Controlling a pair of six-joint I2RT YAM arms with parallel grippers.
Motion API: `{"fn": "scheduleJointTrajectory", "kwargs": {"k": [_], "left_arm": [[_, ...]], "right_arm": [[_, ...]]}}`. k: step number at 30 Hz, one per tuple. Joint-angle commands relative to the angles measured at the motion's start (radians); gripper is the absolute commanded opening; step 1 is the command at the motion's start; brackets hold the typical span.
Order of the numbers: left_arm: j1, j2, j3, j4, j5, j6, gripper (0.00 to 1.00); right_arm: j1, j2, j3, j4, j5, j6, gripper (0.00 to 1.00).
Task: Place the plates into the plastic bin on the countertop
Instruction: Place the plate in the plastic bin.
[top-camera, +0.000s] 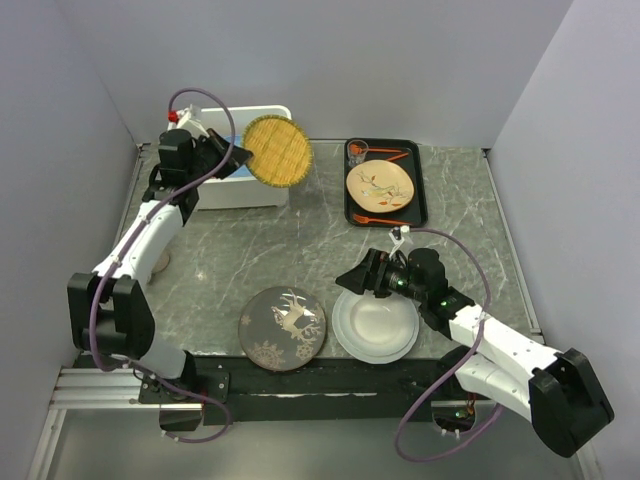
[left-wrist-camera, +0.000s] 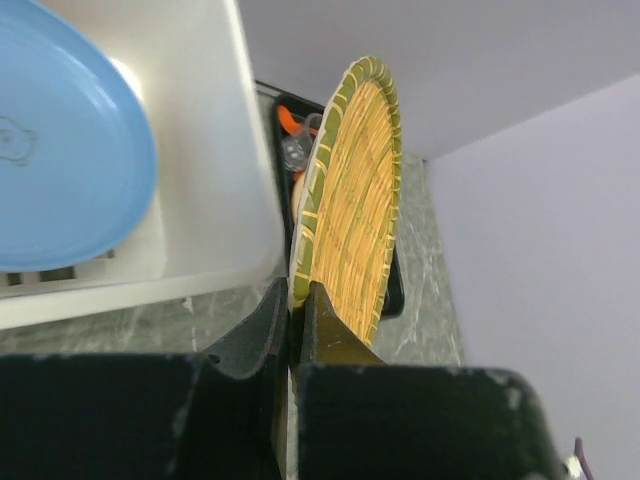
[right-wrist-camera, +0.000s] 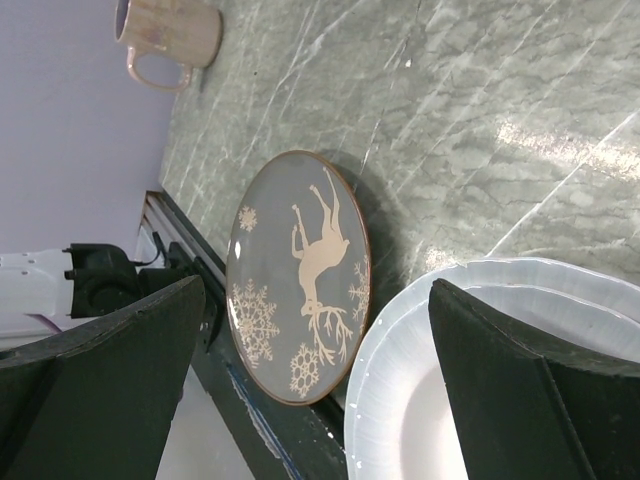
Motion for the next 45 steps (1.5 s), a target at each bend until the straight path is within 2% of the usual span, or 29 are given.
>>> {"fn": "scheduleJointTrajectory", "kwargs": {"k": [1, 12, 22, 29, 45], "left_arm": [[0.037, 0.038, 0.074, 0.079, 0.020, -0.054, 0.01], [0.103, 0.106, 0.143, 0.050, -0.051, -0.100, 0.01], [0.117, 0.158, 0.215, -0.001, -0.151, -0.089, 0.01], [0.135, 0.219, 0.315, -0.042, -0.145, -0.079, 0.01], [0.169, 0.365, 0.390, -0.114, -0.107, -0.066, 0.01]], "right_arm": [[-0.001, 0.013, 0.017, 0.050, -0.014, -0.006, 1.00], [-0.002, 0.020, 0.006, 0.059, -0.016, -0.004, 1.00], [-0.002, 0.025, -0.011, 0.077, -0.031, 0.007, 1.00], [-0.004, 0.026, -0.014, 0.077, -0.033, 0.008, 1.00], [-0.002, 0.020, -0.023, 0.087, -0.045, 0.013, 1.00]]}}
